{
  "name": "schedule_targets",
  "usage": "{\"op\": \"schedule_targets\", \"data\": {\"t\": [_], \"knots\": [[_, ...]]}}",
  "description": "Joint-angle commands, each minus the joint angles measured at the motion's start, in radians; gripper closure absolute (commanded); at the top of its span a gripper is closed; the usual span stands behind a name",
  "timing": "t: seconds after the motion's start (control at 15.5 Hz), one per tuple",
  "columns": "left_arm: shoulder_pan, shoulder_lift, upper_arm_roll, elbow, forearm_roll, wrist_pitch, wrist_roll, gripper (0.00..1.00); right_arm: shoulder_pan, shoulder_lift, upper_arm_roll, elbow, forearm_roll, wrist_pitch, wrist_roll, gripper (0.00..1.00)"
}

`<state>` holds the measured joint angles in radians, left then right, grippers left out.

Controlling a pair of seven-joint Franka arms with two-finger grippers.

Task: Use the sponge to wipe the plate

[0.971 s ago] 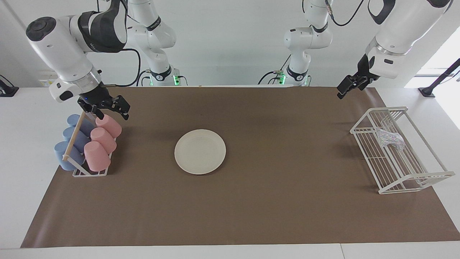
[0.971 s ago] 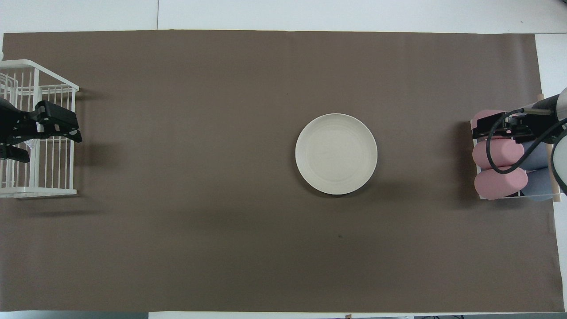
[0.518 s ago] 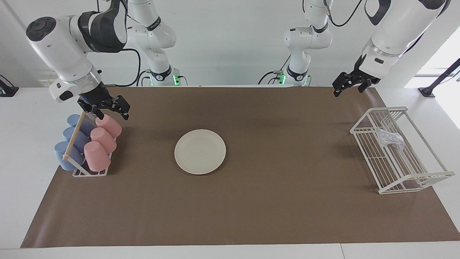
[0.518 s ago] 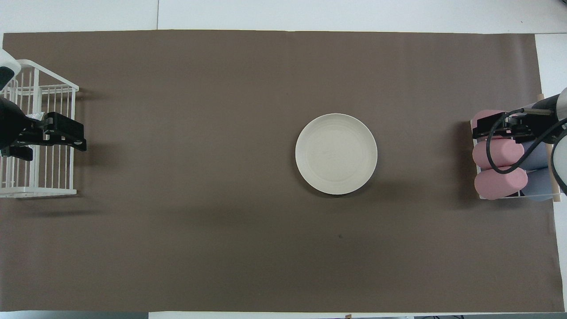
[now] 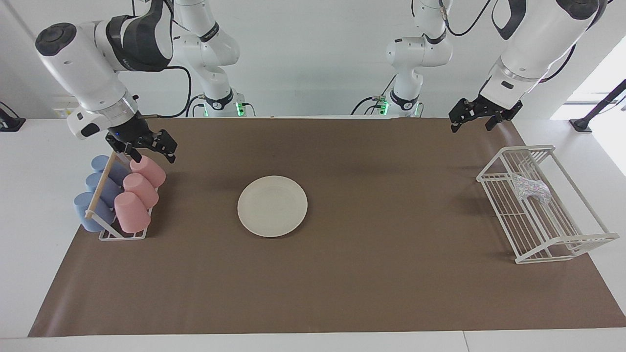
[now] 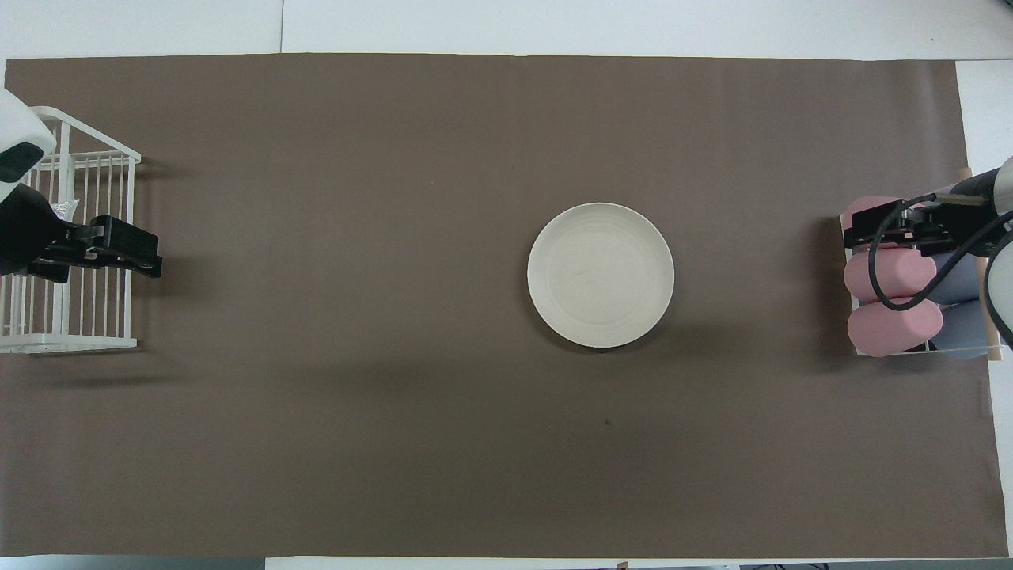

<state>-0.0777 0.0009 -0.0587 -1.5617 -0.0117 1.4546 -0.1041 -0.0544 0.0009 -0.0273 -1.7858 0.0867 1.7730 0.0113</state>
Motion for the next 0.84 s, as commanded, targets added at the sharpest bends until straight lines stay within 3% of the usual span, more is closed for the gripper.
{"op": "schedule_targets", "data": {"t": [0.0, 0.52, 0.78], "knots": [[-0.016, -0.027, 0.008, -0.027, 0.051, 0.033, 0.021, 0.0, 0.001, -0.01, 0.003, -0.003, -0.019, -0.014, 0.01, 0.0], [-0.001, -0.03, 0.013, -0.038, -0.042, 0.064, -0.039, 0.0, -0.038, -0.01, -0.003, -0.003, -0.019, -0.015, 0.01, 0.0], [0.001, -0.032, 0.013, -0.037, -0.039, 0.058, -0.039, 0.0, -0.053, -0.048, -0.003, 0.006, -0.019, -0.09, 0.013, 0.0]]}}
